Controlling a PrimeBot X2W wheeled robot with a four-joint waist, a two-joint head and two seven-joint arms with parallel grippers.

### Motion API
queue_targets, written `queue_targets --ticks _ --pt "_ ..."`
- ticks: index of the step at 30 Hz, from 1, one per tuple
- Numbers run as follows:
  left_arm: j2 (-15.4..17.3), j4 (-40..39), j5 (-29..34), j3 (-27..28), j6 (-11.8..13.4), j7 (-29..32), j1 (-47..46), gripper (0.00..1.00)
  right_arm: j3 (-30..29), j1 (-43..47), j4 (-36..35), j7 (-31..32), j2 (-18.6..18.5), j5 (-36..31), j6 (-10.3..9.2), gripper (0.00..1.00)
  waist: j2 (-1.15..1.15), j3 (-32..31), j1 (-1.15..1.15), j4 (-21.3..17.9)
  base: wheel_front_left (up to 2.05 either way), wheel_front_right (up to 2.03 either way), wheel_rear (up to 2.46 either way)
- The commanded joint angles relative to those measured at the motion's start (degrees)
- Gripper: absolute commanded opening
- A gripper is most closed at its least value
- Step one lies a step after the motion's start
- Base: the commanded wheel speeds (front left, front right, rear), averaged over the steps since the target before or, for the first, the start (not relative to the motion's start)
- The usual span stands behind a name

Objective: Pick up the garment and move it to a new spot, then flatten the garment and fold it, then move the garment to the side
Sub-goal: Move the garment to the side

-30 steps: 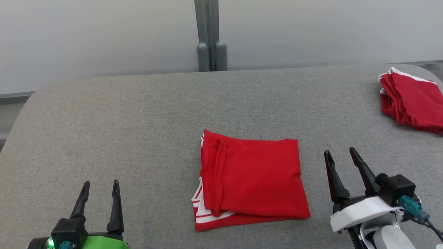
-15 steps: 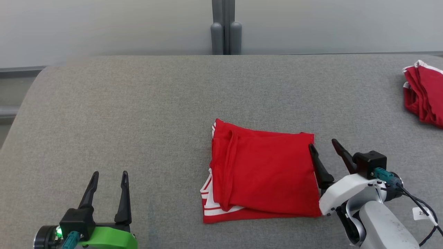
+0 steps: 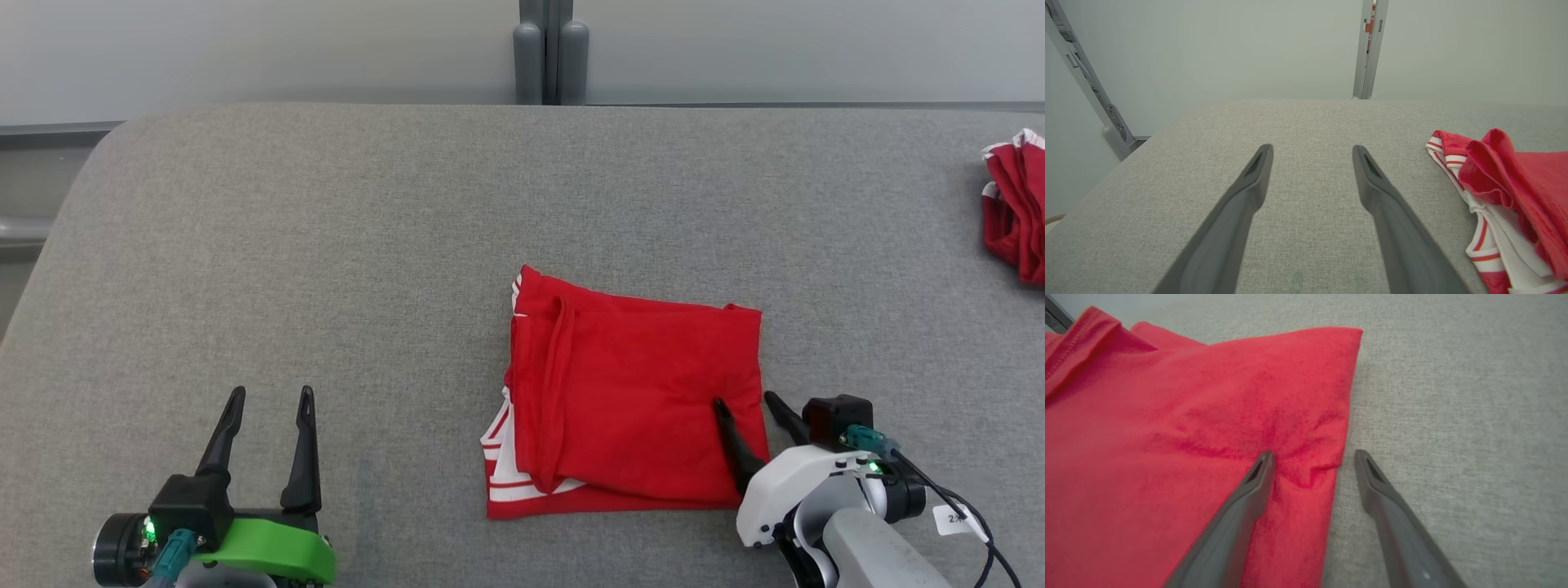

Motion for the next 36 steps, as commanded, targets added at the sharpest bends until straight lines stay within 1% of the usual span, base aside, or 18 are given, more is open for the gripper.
queue_targets --ticks 1,2,3,4,5,6,8,12,18,24,29,34,36 --pt "0.06 0.06 0.07 -0.05 0.29 0.01 -0.92 1.00 0.54 -0.68 1.06 0.20 0.32 0.36 -0.04 1.00 0.00 0.08 0.00 0.01 0.00 0.00 0.00" --pt "0.06 0.07 -0.01 -0.12 0.34 0.01 -0.94 1.00 1.25 -0.59 1.65 0.51 0.62 0.70 -0.04 1.00 0.00 0.11 0.00 0.01 0.00 0.00 0.00" --pt "0.06 0.07 -0.05 -0.18 0.40 0.01 -0.96 1.00 2.05 -0.61 2.33 1.04 0.90 1.11 -0.04 0.87 0.00 0.16 0.00 0.02 0.00 0.00 0.00" --pt "0.06 0.07 -0.09 -0.27 0.46 0.01 -0.97 1.00 2.68 -0.70 2.72 1.33 1.16 1.57 -0.03 0.40 0.00 0.20 0.00 0.03 0.00 0.00 0.00" --pt "0.06 0.08 -0.12 -0.35 0.54 0.01 -1.02 1.00 3.44 -0.92 3.00 1.58 1.39 2.38 -0.02 0.14 0.00 0.25 0.00 0.04 0.00 0.00 0.00" --pt "0.06 0.06 -0.15 -0.38 0.55 0.01 -1.08 1.00 3.93 -1.18 3.16 1.68 1.48 2.88 -0.02 0.00 0.00 0.29 0.00 0.03 0.00 0.00 0.00" --pt "0.06 -0.11 -0.16 -0.43 0.67 0.01 -1.24 1.00 4.83 -2.10 3.16 1.47 1.28 3.60 -0.02 0.00 0.00 0.49 0.00 -0.05 0.00 0.00 0.00" --pt "0.06 -0.58 -0.41 -0.77 0.81 0.01 -1.61 1.00 5.77 -5.11 2.74 0.70 -0.62 4.51 -0.04 0.00 0.00 1.32 0.00 -0.14 0.00 0.00 0.00" --pt "0.06 -1.12 -1.25 -2.01 1.31 0.01 -2.78 1.00 7.03 -10.46 1.72 1.11 -5.41 4.22 -0.09 0.00 0.00 3.88 0.00 -0.61 0.00 0.00 0.00" --pt "0.06 -1.88 -1.61 -2.88 1.62 0.01 -4.82 1.00 8.46 -16.53 -0.93 3.34 -12.05 3.46 -0.08 0.00 0.00 8.60 0.00 -2.40 0.00 0.00 0.00" --pt "0.07 -2.98 -0.81 -3.33 1.24 0.02 -8.08 1.00 9.59 -21.40 -4.47 5.58 -18.54 3.22 -0.08 0.00 0.00 14.31 0.00 -4.94 0.00 0.00 0.00" --pt "0.25 -3.41 1.01 -4.07 0.63 0.01 -11.78 1.00 9.16 -25.92 -8.35 7.39 -25.64 4.22 -0.08 0.00 0.00 19.64 0.00 -7.66 0.00 0.00 0.00" --pt "0.67 -3.47 1.43 -4.39 0.50 0.01 -12.84 1.00 8.72 -27.23 -9.51 7.83 -27.67 4.59 -0.08 0.00 0.00 20.98 0.00 -8.61 0.00 0.00 0.00"
